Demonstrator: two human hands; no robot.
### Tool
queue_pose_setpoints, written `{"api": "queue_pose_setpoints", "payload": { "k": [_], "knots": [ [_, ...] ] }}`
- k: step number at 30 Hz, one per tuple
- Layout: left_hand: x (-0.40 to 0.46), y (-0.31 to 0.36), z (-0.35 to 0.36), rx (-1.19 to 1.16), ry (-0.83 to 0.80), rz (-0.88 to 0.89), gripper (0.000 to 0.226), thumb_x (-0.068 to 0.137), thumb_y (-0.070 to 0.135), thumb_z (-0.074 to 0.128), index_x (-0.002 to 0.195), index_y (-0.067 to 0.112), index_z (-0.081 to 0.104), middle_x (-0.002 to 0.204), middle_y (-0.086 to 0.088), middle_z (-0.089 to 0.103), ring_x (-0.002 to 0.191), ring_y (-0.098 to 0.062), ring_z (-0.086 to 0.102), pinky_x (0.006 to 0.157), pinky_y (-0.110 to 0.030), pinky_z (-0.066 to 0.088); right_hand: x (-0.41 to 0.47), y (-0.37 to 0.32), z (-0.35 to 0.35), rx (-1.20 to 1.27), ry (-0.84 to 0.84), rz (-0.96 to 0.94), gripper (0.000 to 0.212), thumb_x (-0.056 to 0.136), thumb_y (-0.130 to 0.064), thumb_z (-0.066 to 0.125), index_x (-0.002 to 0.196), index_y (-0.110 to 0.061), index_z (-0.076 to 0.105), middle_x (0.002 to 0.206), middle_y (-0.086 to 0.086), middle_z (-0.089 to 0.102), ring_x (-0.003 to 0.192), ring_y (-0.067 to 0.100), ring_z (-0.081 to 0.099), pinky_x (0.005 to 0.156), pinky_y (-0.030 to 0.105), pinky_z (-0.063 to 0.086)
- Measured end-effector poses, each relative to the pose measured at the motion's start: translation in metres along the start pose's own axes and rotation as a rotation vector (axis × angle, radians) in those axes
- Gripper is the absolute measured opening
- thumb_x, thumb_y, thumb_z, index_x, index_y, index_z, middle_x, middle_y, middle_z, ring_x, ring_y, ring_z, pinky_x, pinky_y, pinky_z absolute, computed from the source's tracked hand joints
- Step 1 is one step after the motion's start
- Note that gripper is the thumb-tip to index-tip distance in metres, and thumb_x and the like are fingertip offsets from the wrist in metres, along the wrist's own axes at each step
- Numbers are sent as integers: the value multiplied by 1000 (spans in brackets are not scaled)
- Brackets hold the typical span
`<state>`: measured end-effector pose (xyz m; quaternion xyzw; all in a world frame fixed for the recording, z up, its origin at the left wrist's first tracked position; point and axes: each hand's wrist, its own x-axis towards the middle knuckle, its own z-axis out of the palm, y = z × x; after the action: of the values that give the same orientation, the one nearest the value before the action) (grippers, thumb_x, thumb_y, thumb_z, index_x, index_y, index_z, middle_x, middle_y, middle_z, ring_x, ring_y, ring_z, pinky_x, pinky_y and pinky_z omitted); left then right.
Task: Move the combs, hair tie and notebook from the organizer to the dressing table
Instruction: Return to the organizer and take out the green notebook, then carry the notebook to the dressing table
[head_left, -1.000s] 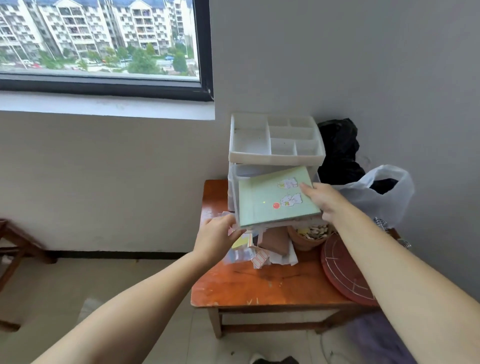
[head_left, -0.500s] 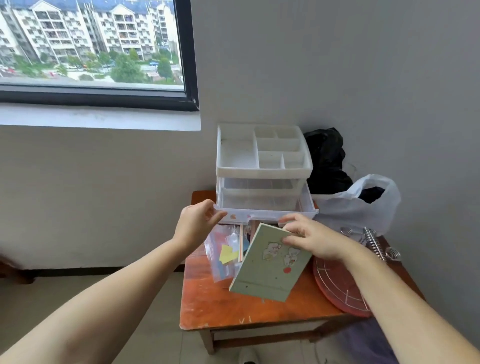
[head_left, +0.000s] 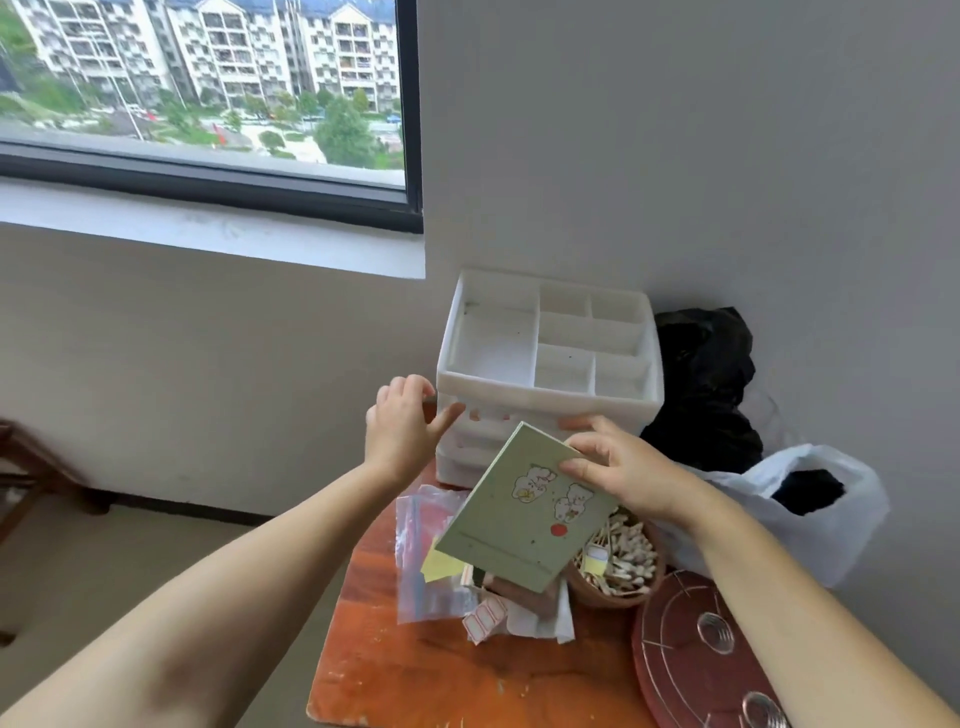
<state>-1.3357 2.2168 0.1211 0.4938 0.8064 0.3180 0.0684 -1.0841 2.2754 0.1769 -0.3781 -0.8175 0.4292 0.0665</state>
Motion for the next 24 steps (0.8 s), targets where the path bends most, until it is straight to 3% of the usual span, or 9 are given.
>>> {"api": "queue_pose_setpoints", "payload": {
  "k": [3,6,10,12,15,19,24],
  "knots": [
    [-9,-8,1,-167,-81,-42,30,87,46,51,90,16,55,93,-1,61,89,-20,53,76,-35,44,3,-3,-4,134,-67,-17,16,91,-29,55,98,-23,68,105,-1,70,97,14,67,86,32,54],
    [-26,-27,-11,-456,-167,-203,41,94,42,38,83,13,65,87,-4,70,84,-22,63,75,-33,46,10,-18,8,291,-8,-26,17,92,-25,53,97,-17,68,99,7,74,92,22,70,81,36,55],
    [-92,-83,-43,-801,102,-638,50,98,35,29,81,8,67,75,-6,69,72,-22,62,69,-31,45,27,-53,69,626,116,-3,16,95,-16,48,94,-12,64,103,17,70,87,28,67,82,47,54],
    [-141,-104,-59,-895,107,-774,46,97,37,30,91,10,67,78,-1,71,75,-19,64,71,-30,45,32,-73,113,794,76,81,17,96,-9,43,101,-6,59,96,13,68,82,28,65,79,47,55],
    [-220,-123,-89,-1091,43,-770,32,95,38,42,100,18,68,93,4,75,89,-13,67,77,-30,49,26,-110,192,857,-160,131,19,95,0,40,99,-8,56,93,5,67,78,19,67,62,32,60],
    [-330,-149,-152,-1359,446,-821,18,94,19,48,90,18,65,90,1,71,80,-11,66,72,-29,47,-21,-165,309,906,-517,161,21,90,5,45,97,-11,56,99,8,71,85,22,71,68,35,61],
    [-494,-189,-236,-1267,778,-888,18,93,13,47,90,18,64,72,8,75,71,-9,66,70,-24,51,-106,-231,430,681,-1017,86,18,86,-2,56,100,-10,64,89,0,77,79,14,72,65,25,58]
  ]
}}
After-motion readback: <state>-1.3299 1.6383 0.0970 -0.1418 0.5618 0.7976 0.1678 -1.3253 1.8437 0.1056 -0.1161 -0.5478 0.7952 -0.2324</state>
